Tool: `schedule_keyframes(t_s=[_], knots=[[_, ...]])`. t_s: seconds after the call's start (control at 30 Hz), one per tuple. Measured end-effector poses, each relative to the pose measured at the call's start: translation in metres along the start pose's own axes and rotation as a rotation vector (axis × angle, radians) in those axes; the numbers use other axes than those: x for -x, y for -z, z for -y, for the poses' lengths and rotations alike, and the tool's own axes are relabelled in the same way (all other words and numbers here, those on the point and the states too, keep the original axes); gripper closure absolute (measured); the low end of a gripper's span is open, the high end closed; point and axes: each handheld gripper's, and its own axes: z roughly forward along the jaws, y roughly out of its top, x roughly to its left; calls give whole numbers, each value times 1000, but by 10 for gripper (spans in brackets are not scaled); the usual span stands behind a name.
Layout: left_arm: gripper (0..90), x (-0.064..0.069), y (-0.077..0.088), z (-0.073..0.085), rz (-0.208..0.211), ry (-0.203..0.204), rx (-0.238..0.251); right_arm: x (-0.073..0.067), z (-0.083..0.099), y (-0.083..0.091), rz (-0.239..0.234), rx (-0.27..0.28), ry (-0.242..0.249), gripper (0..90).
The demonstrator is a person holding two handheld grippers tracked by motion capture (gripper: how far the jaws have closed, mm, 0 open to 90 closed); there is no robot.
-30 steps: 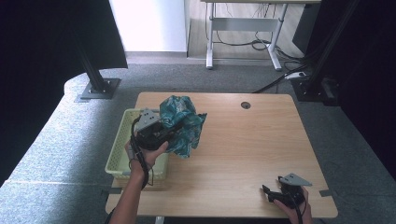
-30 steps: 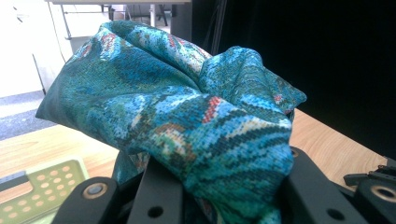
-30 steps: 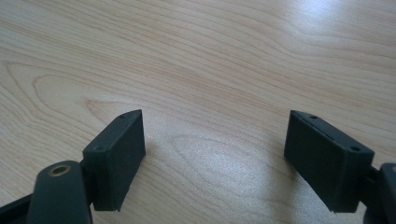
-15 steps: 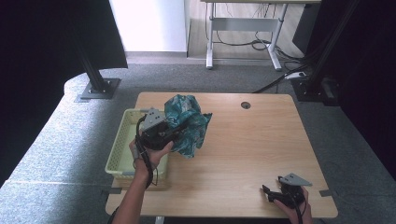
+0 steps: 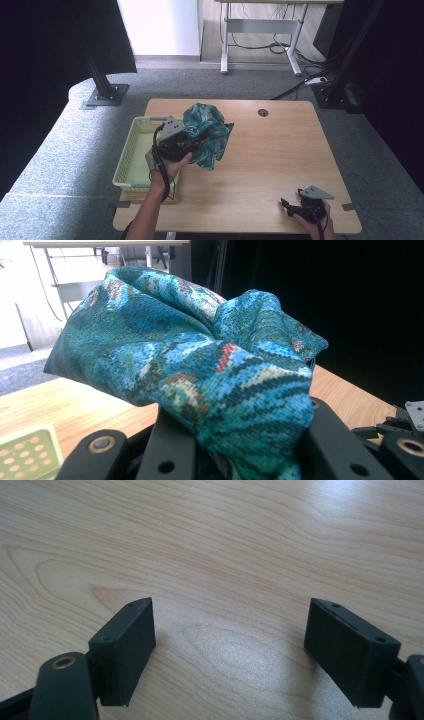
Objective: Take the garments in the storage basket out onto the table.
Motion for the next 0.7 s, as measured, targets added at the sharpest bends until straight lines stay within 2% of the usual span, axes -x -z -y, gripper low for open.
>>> schedule_keyframes(t_s=[0.27,0.7], knots=[[739,5,-12,2,8,0,-17,0,0,0,0,0,0,196],[739,13,-21,2,31,1,-14,0,0,0,1,3,0,196]])
